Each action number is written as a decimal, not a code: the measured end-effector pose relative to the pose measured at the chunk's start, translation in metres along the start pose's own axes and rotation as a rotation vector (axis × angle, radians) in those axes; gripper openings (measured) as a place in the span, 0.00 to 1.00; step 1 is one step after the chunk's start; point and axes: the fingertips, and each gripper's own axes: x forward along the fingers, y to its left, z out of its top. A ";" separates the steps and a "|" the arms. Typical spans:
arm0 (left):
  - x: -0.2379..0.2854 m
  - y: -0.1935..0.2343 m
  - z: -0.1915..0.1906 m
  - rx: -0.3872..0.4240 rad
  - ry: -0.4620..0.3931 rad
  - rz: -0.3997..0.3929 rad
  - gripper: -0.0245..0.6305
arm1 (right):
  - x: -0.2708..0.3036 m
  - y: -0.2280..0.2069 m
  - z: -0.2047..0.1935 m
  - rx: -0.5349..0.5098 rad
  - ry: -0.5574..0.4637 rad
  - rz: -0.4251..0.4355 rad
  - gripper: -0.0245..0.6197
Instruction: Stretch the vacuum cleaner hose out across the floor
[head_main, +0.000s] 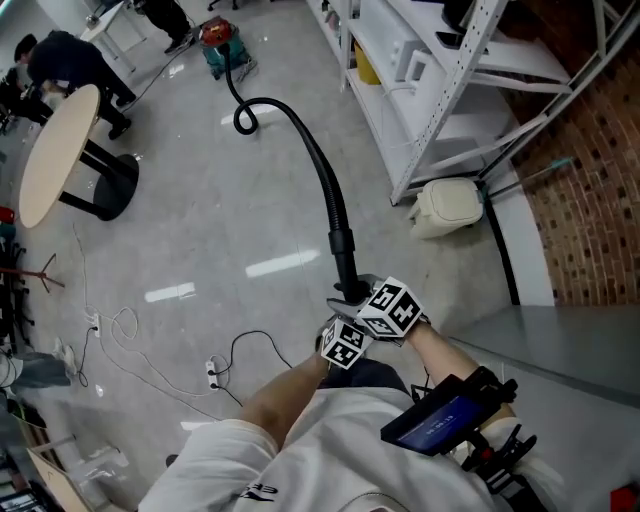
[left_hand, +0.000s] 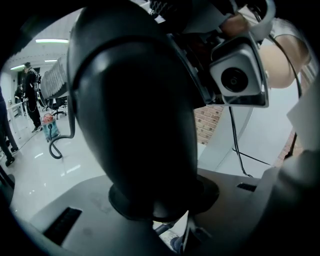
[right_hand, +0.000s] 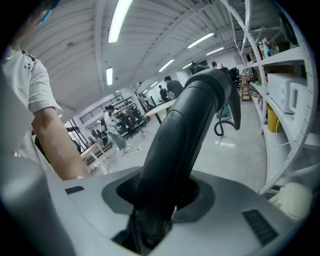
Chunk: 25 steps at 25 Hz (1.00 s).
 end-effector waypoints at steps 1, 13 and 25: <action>0.000 -0.005 -0.004 0.002 0.003 -0.010 0.23 | -0.001 0.002 -0.005 0.008 0.002 -0.007 0.26; -0.036 -0.041 -0.064 0.069 0.039 -0.136 0.23 | 0.023 0.049 -0.043 0.088 0.026 -0.113 0.26; -0.044 -0.077 -0.092 0.051 0.044 -0.190 0.23 | 0.027 0.076 -0.077 0.121 0.065 -0.128 0.26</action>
